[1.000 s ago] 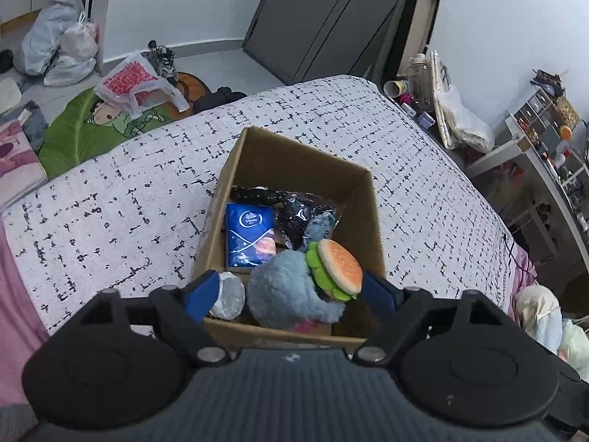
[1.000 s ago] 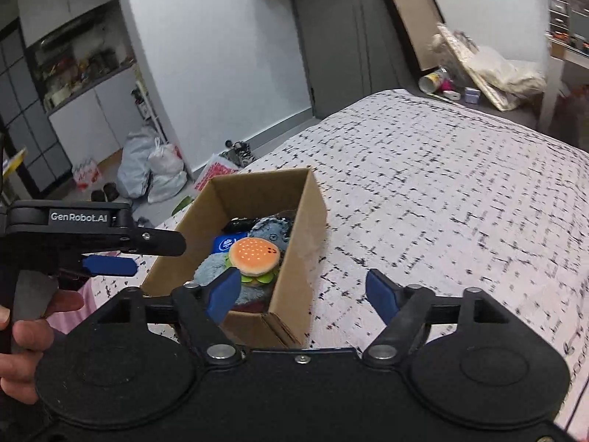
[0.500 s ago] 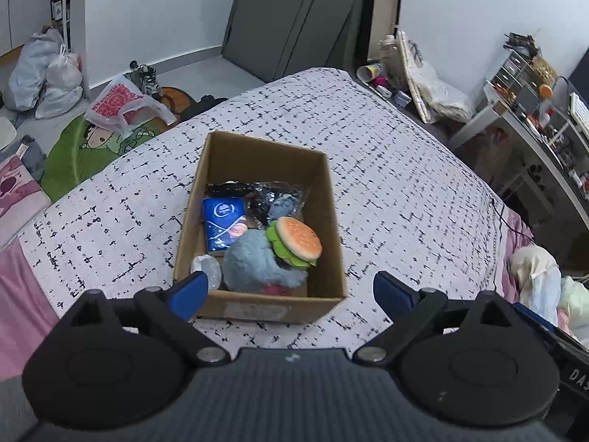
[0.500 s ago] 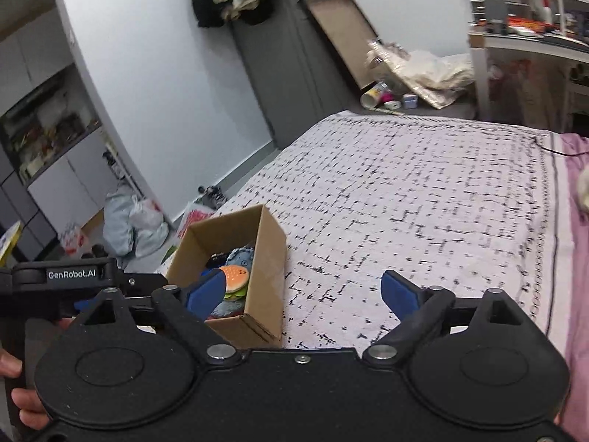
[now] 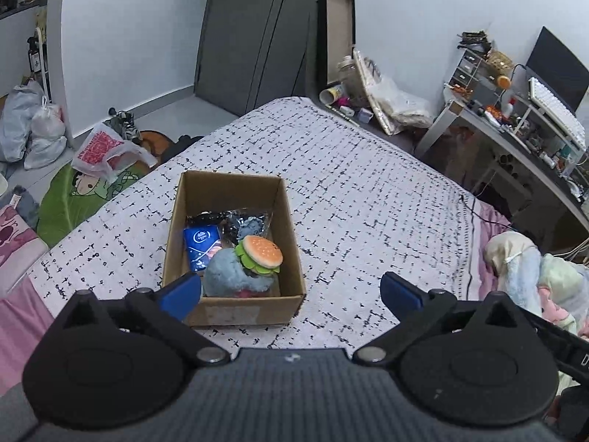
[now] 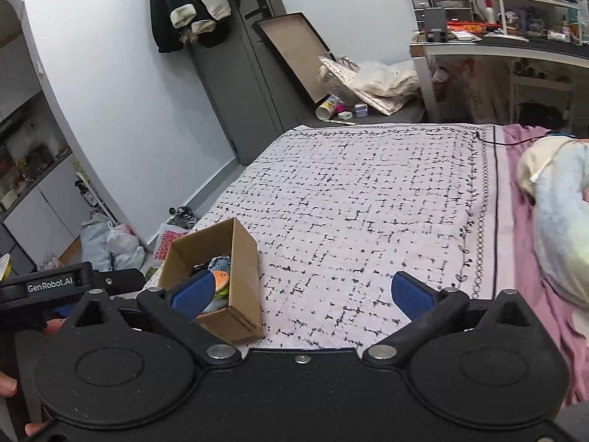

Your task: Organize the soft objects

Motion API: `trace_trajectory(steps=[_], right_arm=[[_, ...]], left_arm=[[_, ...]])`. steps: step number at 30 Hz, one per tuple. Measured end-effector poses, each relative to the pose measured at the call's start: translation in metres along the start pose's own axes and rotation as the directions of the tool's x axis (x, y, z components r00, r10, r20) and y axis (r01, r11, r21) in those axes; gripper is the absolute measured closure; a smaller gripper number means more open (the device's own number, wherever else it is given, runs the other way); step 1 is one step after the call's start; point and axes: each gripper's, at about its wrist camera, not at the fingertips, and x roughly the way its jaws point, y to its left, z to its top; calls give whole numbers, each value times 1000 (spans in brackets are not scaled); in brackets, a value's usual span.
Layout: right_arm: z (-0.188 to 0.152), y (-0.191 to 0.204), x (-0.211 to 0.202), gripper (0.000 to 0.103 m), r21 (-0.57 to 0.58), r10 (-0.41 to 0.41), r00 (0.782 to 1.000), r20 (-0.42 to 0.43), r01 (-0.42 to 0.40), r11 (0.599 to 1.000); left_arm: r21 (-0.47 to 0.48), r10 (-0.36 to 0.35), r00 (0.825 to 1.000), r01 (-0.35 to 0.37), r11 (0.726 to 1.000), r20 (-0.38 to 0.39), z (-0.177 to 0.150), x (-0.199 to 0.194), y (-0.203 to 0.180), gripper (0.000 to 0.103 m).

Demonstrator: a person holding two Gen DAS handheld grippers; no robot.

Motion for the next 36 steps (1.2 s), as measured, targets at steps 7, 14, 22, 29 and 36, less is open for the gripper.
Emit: trace_trajectory(steps=[7, 14, 22, 29, 36], right_arm=[[-6, 1, -26, 0, -16, 9, 1000, 19, -9, 1000], [-3, 1, -46, 0, 12, -7, 1000, 18, 7, 1000], [-6, 15, -60, 0, -6, -40, 999, 10, 40, 999], [-10, 31, -65, 0, -29, -11, 1000, -8, 11, 1000], [-13, 39, -69, 0, -34, 5, 999, -33, -6, 999]], left_arm=[[-6, -15, 1000, 15, 1000, -2, -10, -18, 0, 0], [-17, -12, 1000, 12, 1000, -12, -15, -40, 2, 0], [25, -5, 1000, 4, 1000, 15, -15, -67, 5, 0], [55, -14, 1000, 13, 998, 13, -21, -78, 11, 0], [88, 4, 1000, -5, 996, 7, -22, -86, 15, 0]])
